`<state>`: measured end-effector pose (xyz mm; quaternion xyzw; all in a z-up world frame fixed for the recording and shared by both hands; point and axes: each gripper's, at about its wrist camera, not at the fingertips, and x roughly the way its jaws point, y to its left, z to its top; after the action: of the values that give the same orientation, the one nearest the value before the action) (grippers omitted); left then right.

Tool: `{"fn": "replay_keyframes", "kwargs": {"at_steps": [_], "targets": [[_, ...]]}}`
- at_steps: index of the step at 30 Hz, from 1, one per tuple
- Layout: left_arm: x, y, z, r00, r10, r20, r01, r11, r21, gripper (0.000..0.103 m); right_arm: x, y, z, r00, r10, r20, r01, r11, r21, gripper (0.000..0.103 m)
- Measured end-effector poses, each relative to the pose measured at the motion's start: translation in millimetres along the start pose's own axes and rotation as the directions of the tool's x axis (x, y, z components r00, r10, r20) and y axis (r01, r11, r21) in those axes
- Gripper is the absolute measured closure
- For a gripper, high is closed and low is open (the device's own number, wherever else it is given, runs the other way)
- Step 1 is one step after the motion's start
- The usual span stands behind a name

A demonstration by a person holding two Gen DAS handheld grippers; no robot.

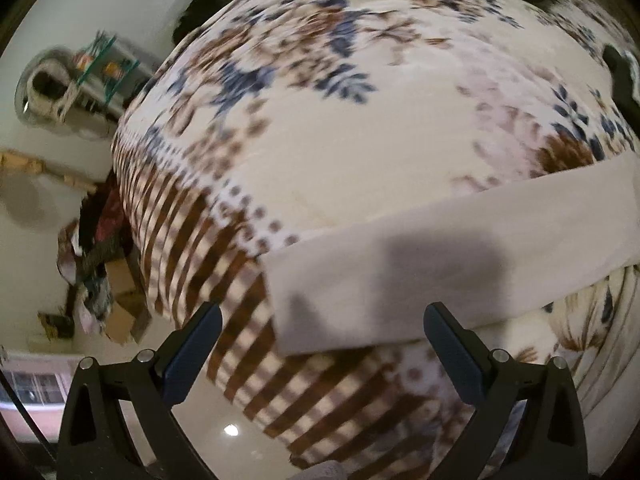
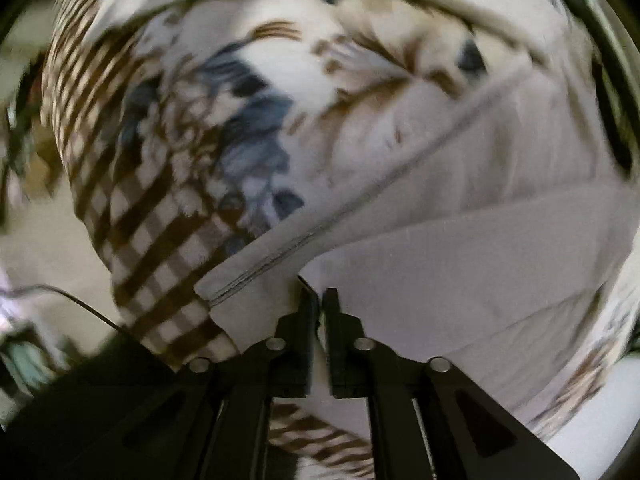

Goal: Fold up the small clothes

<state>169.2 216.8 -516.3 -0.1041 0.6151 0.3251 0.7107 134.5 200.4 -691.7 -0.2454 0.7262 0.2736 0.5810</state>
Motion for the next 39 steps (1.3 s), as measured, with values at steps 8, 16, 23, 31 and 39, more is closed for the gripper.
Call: {"fn": "replay_keyframes", "kwargs": {"at_steps": [8,16,23,31,39], "targets": [[39.3,71.3,-28.0,0.976,-0.2,-0.087,0.172,0.951,-0.258,0.001,-28.9,-161.6,-52.7,0.976,0.156,0.153,-0.212,0.843,0.494,0.035],[93.0,61.3,-12.6,0.927,-0.362,-0.1,0.288,0.856,-0.43,0.038,-25.1,-255.6,-111.0,0.972,0.171,0.161,-0.235,0.7,0.674,0.035],[11.7,25.2,-4.8,0.952,-0.295,0.084,0.307,0.921,-0.24,0.099,-32.5,-270.6,-159.2,0.975,0.141,0.174,-0.223,0.669,0.709,0.035],[-138.6,-130.1,-75.5,0.848,-0.521,0.098,0.446,0.801,0.4,0.099,-23.2,-279.1,-208.6,0.975,0.141,0.171,-0.221,0.581,0.784,0.035],[-182.0,-267.6,-234.6,0.746,-0.633,-0.205,0.535,0.387,0.751,0.099,-29.3,-333.0,-302.0,0.986,0.084,0.147,-0.17,0.472,0.865,0.035]]}}
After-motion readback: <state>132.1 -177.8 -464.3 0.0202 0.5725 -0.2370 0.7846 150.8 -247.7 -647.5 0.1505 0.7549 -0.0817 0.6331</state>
